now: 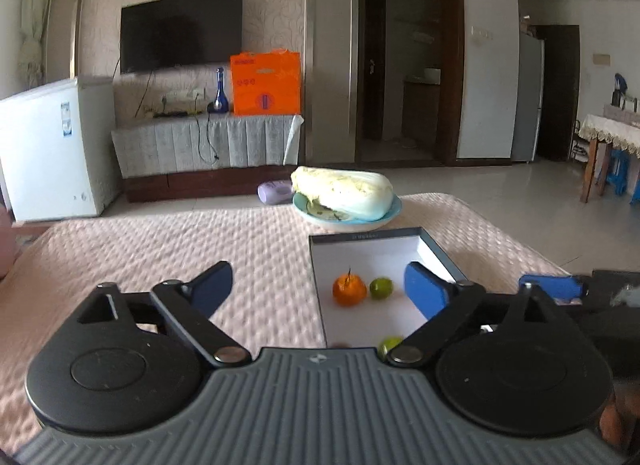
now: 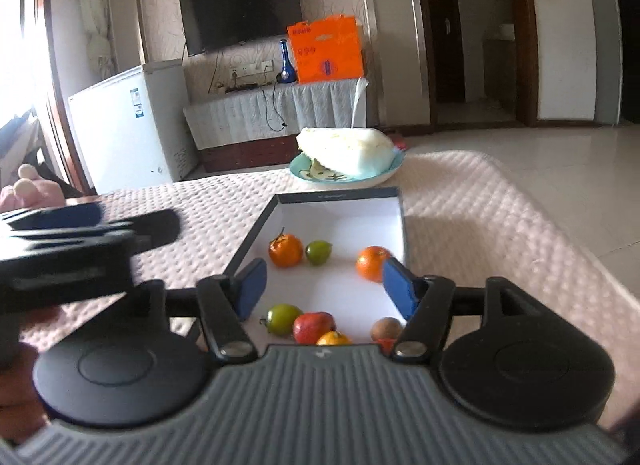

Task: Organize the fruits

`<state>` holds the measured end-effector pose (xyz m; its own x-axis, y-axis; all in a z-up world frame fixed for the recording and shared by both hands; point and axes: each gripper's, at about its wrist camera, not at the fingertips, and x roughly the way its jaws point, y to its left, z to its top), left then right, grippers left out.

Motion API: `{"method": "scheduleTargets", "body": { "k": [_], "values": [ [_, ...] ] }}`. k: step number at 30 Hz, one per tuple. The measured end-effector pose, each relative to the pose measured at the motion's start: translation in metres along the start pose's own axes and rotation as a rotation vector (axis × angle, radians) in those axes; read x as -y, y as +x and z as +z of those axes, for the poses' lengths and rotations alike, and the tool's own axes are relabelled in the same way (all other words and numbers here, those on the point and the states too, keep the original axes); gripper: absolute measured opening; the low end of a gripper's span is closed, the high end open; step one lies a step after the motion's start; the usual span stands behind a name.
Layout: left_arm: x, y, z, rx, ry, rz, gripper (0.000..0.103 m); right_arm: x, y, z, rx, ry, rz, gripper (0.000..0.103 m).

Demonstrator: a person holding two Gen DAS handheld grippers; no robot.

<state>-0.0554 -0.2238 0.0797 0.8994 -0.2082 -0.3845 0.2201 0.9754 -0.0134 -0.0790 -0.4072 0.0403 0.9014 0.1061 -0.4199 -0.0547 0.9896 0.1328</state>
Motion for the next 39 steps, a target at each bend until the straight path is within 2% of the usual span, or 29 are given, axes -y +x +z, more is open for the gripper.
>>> {"method": "scheduleTargets", "body": {
  "k": [3, 6, 9, 12, 18, 22, 27, 29, 33, 36, 37, 39],
  "values": [
    [-0.004, -0.025, -0.01, 0.0, 0.011, 0.042, 0.1, 0.006, -0.023, 0.0, 0.044, 0.056, 0.003, 0.069],
    [-0.005, -0.046, -0.016, 0.01, 0.032, 0.053, 0.102, 0.015, -0.04, -0.006, 0.044, 0.096, -0.031, 0.069],
    [-0.01, -0.067, -0.022, -0.001, 0.01, 0.02, 0.102, 0.022, -0.06, -0.014, 0.054, 0.141, -0.049, 0.069],
    [-0.013, -0.088, -0.028, 0.005, -0.007, 0.02, 0.102, 0.027, -0.074, -0.021, 0.064, 0.165, -0.062, 0.069],
    [-0.006, -0.119, -0.035, 0.04, 0.052, 0.047, 0.103, 0.033, -0.089, -0.027, 0.083, 0.195, -0.052, 0.069],
    [-0.009, -0.131, -0.038, 0.039, 0.017, 0.004, 0.103, 0.029, -0.098, -0.032, 0.075, 0.198, -0.035, 0.069],
    [-0.004, -0.141, -0.042, 0.039, -0.007, 0.06, 0.103, 0.019, -0.111, -0.041, 0.016, 0.186, 0.002, 0.069],
    [0.0, -0.144, -0.044, 0.034, 0.006, 0.046, 0.103, 0.012, -0.113, -0.043, -0.028, 0.161, 0.011, 0.069],
    [0.005, -0.134, -0.045, -0.041, -0.001, 0.004, 0.103, 0.001, -0.11, -0.043, -0.128, 0.058, -0.016, 0.069],
    [0.006, -0.126, -0.047, -0.069, -0.027, -0.001, 0.103, 0.007, -0.109, -0.045, -0.151, 0.021, -0.053, 0.069],
    [0.006, -0.124, -0.047, -0.073, -0.033, 0.0, 0.103, 0.011, -0.107, -0.047, -0.153, 0.019, -0.076, 0.069],
    [0.007, -0.12, -0.049, -0.089, -0.049, 0.005, 0.103, 0.021, -0.104, -0.048, -0.16, 0.088, -0.057, 0.069]
  ]
}}
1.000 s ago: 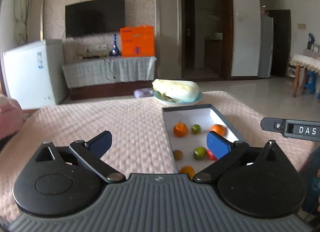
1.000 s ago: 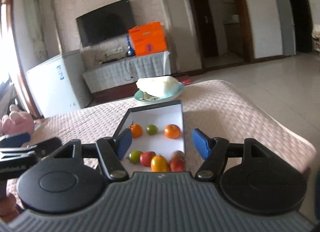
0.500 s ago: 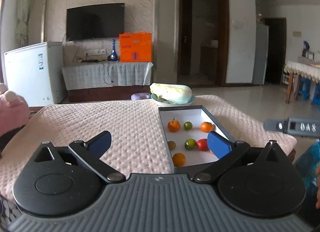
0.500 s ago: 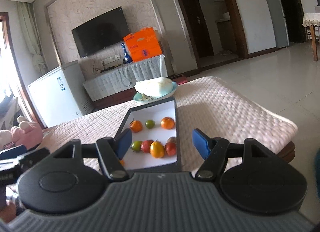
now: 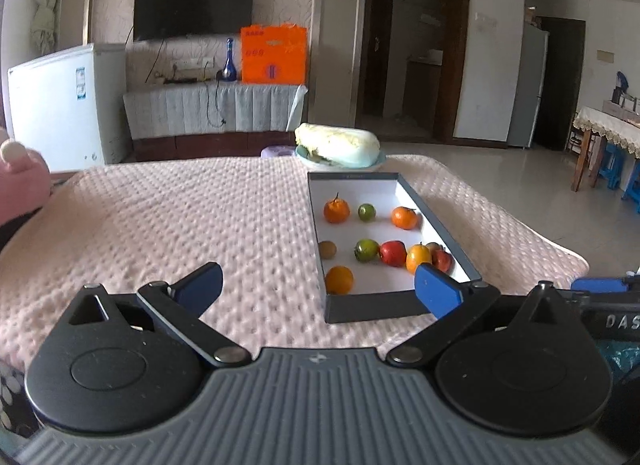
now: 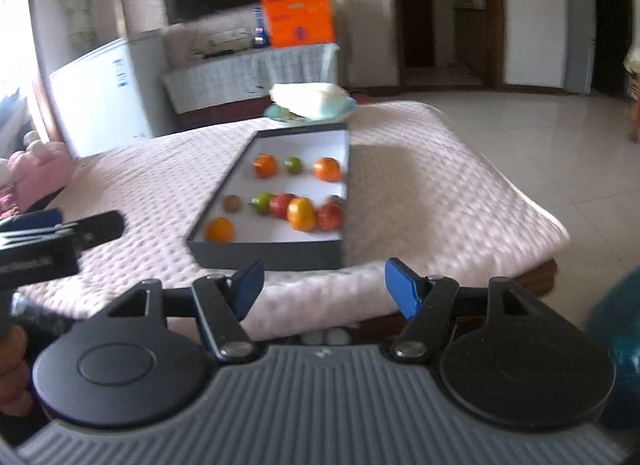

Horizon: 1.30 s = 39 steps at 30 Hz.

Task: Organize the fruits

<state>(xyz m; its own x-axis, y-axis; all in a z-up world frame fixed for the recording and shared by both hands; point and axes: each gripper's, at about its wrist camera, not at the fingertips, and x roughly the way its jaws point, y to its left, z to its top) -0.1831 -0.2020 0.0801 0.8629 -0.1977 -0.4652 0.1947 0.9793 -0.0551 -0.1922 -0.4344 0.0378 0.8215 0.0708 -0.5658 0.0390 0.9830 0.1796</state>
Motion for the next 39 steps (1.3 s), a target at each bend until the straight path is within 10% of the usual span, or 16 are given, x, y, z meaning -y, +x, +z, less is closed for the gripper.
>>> {"method": "scheduleTargets", "body": {
  "k": [39],
  "values": [
    [0.022, 0.022, -0.008, -0.037, 0.094, 0.011, 0.103, 0.001, 0.03, -0.014, -0.058, 0.001, 0.035, 0.069]
  ]
}}
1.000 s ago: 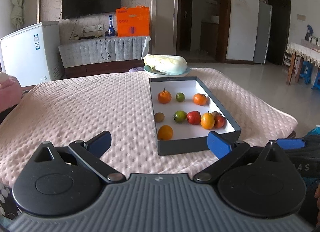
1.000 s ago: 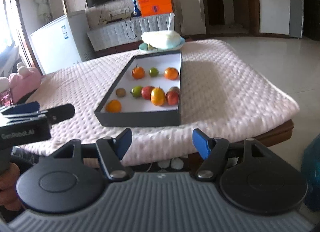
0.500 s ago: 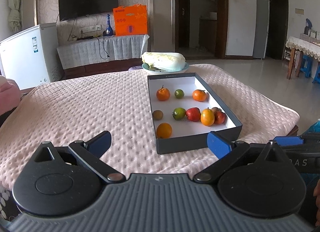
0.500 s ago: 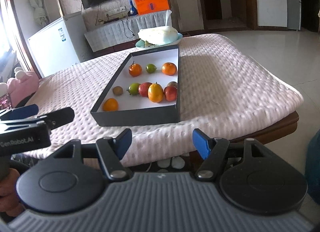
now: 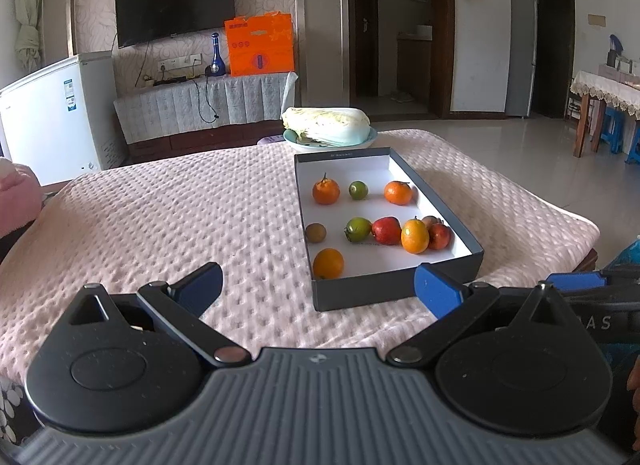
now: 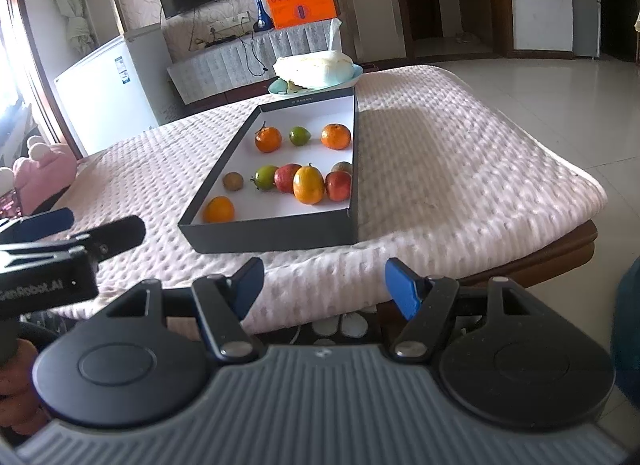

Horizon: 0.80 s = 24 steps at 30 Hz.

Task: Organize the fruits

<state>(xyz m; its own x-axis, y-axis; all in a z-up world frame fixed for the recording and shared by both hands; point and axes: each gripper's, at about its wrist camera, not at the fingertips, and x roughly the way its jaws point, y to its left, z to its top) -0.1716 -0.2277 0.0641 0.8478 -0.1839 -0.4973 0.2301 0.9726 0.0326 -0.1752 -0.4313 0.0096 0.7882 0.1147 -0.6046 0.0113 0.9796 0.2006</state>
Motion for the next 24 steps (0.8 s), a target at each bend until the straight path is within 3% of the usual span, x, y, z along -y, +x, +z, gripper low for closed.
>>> {"method": "scheduleTargets", "body": {
  "k": [24],
  "values": [
    [0.0021, 0.0039, 0.0021, -0.007, 0.0, -0.021, 0.103, -0.0017, 0.0015, -0.0011, -0.003, -0.007, -0.007, 0.069]
  ]
}}
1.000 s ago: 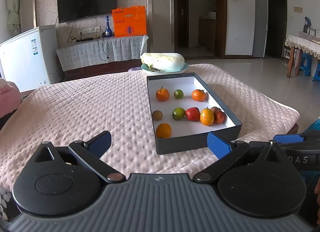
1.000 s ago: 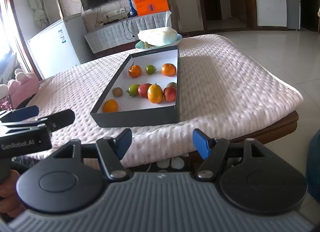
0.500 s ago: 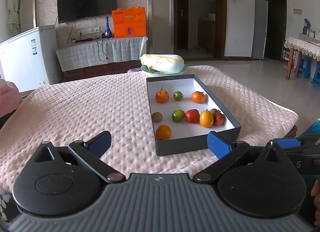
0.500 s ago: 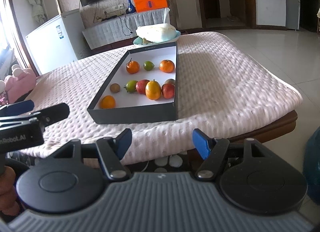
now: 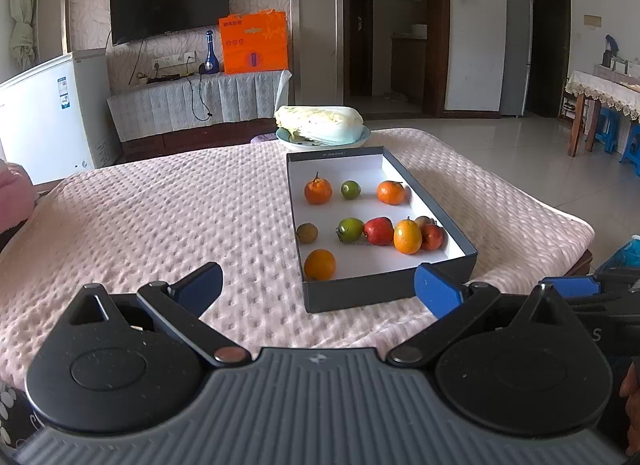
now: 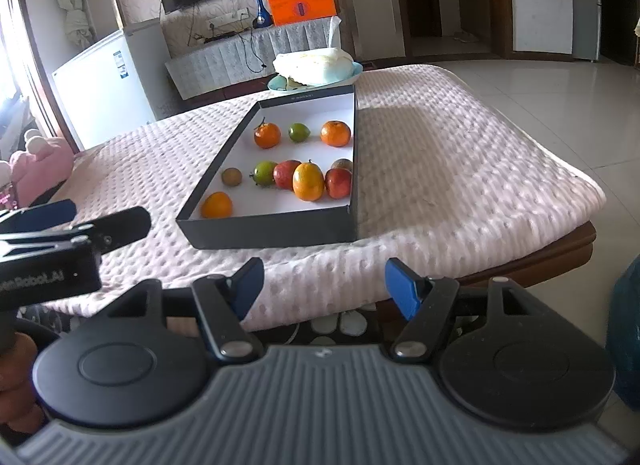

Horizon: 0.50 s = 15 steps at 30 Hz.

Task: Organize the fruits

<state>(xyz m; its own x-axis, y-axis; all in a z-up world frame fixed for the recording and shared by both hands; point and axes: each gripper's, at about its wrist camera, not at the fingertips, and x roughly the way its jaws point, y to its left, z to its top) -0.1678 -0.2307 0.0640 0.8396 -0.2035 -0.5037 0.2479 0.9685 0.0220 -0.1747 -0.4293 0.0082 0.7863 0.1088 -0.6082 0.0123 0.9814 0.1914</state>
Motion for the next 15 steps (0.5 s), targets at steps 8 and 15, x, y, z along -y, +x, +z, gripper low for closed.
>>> {"method": "scheduleTargets", "body": {
  "k": [8, 15],
  "values": [
    [0.0, 0.005, 0.003, -0.007, -0.007, -0.006, 0.103, 0.0, 0.001, 0.001, -0.001, 0.003, 0.006, 0.069],
    [0.003, 0.011, 0.002, -0.019, 0.004, -0.019, 0.102, 0.0, 0.001, 0.001, 0.0, 0.003, 0.006, 0.069]
  ]
}}
